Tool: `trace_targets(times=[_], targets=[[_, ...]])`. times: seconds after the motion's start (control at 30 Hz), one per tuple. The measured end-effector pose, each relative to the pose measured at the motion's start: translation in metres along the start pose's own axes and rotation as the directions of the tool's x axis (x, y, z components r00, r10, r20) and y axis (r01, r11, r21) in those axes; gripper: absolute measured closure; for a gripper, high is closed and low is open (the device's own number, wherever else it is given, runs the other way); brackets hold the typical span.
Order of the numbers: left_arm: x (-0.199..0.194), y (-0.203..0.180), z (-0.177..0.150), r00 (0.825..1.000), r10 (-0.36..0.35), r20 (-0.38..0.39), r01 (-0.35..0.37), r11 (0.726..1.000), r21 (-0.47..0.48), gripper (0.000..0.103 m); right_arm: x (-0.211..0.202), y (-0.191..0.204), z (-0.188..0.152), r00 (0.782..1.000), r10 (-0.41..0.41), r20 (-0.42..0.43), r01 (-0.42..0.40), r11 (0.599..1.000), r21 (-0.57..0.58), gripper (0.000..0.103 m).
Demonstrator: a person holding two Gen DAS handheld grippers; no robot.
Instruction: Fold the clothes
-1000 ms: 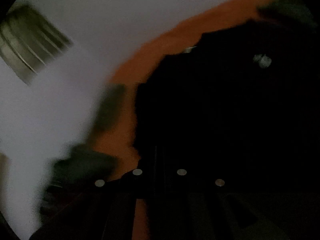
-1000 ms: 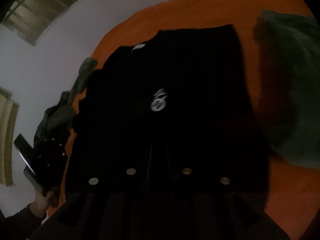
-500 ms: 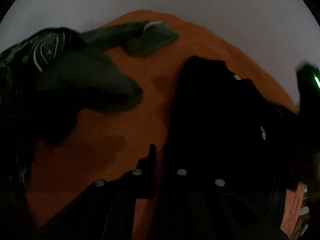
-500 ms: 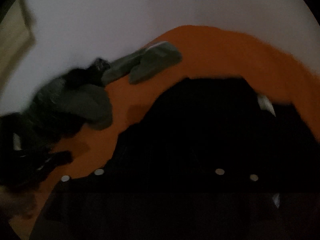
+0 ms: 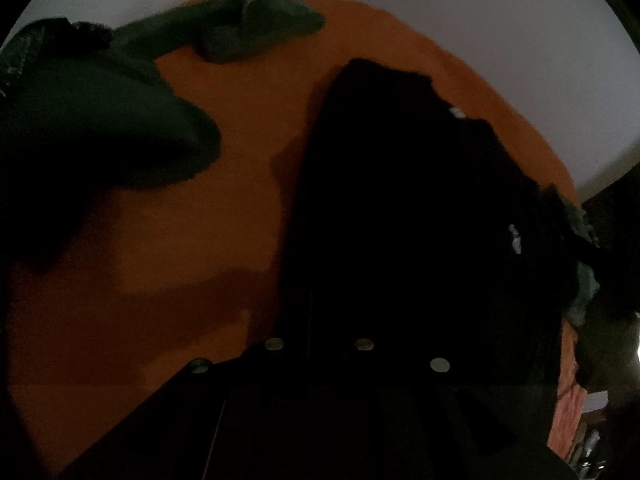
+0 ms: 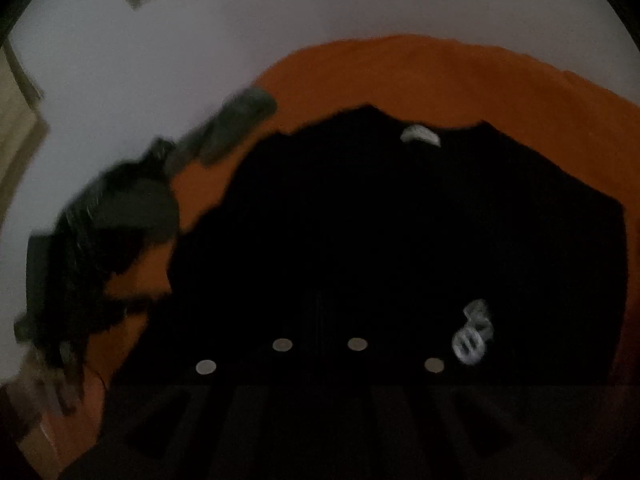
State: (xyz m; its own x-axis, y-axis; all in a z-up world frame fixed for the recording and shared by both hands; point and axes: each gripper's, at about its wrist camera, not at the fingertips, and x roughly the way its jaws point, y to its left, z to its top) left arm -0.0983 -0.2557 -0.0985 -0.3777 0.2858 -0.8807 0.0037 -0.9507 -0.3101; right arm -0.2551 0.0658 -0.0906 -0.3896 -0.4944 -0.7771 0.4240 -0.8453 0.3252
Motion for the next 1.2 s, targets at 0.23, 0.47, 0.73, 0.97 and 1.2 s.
trace_targets(times=[0.23, 0.47, 0.73, 0.97, 1.2], targets=[[0.014, 0.015, -0.004, 0.998, -0.048, -0.043, 0.044, 0.996, -0.083, 0.097, 0.020, 0.076, 0.016, 0.983, 0.167, -0.079, -0.183, 0.936, -0.299, 0.059], [0.006, 0.008, -0.008, 0.994, -0.082, -0.071, 0.077, 0.994, -0.073, 0.097, 0.092, 0.107, 0.044, 0.990, -0.045, -0.132, -0.018, 0.896, -0.444, 0.093], [0.014, -0.006, -0.018, 0.992, -0.049, -0.117, 0.052, 0.998, 0.025, 0.097, 0.043, 0.076, 0.025, 0.992, 0.119, -0.048, -0.128, 0.865, -0.485, 0.103], [0.024, 0.008, -0.007, 0.985, -0.092, -0.149, 0.082, 0.994, -0.071, 0.097, 0.084, 0.086, 0.025, 0.997, -0.041, -0.068, -0.004, 0.829, -0.559, 0.074], [0.025, 0.017, -0.008, 0.982, -0.129, -0.141, 0.107, 0.983, -0.152, 0.097, 0.054, 0.078, 0.028, 0.997, 0.079, -0.004, -0.070, 0.866, -0.496, 0.103]])
